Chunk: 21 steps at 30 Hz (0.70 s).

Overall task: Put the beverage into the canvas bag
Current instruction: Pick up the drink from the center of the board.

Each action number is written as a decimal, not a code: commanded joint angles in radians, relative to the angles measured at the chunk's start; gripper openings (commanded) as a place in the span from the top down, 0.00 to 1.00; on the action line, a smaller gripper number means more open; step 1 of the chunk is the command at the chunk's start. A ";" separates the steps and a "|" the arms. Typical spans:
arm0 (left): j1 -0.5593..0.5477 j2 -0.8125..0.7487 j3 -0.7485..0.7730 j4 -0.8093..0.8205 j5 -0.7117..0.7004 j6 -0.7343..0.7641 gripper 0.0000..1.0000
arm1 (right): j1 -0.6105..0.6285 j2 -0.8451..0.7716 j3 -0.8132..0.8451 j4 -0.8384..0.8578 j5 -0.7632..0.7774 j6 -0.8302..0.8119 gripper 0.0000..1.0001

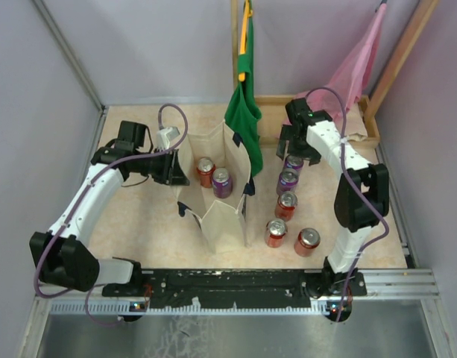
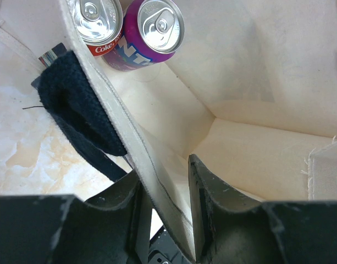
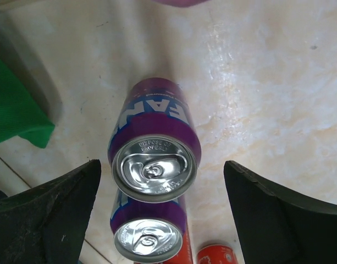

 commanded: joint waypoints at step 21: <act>-0.001 -0.014 0.018 -0.031 0.008 0.018 0.64 | -0.013 0.038 -0.036 0.067 -0.034 -0.017 0.54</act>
